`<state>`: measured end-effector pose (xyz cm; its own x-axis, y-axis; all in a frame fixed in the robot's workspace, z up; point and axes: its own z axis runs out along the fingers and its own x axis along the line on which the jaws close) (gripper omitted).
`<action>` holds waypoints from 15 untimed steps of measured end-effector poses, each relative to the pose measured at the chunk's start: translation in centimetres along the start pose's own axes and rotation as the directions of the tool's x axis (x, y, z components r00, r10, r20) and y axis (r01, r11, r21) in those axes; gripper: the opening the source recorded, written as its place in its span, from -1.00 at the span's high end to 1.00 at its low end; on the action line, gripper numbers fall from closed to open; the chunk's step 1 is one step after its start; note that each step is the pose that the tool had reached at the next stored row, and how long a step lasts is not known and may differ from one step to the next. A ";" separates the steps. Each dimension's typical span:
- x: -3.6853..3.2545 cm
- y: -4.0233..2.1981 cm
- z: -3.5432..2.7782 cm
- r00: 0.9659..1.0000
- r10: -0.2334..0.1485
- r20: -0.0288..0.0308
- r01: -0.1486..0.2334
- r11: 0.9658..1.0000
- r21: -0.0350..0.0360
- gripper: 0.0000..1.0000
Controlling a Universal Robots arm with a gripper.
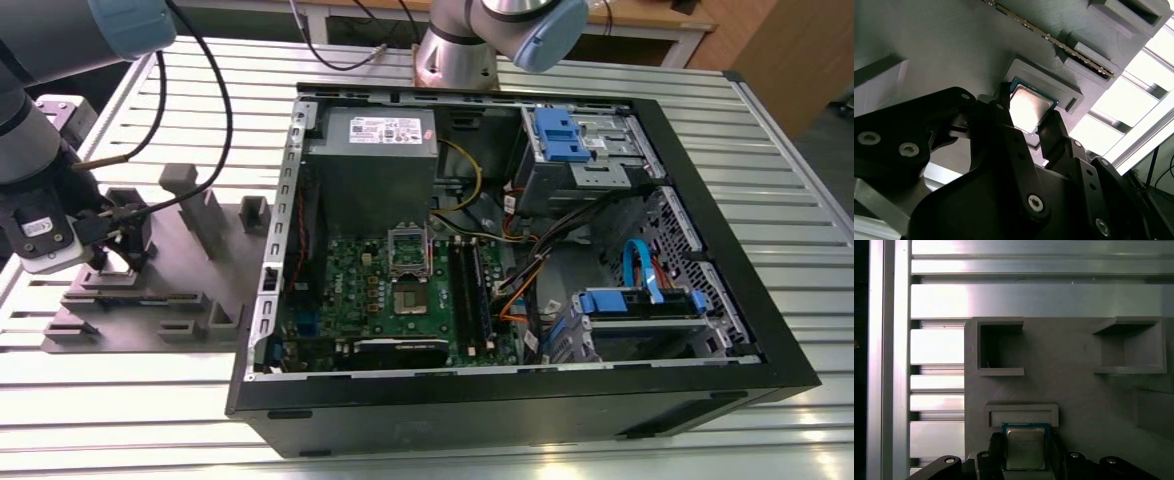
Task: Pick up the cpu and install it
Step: 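Pick up the cpu and move it towards the insertion slot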
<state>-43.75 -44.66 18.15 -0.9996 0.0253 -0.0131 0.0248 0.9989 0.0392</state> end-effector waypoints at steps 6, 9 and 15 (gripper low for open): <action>0.00 0.00 0.01 1.000 0.000 0.000 0.000 1.000 0.000 0.06; 0.01 0.00 0.02 1.000 0.000 0.000 0.000 1.000 0.000 0.06; 0.01 0.00 0.03 1.000 0.000 0.000 0.000 1.000 0.000 0.06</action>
<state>-43.76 -44.66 18.12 -0.9996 0.0253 -0.0131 0.0248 0.9989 0.0392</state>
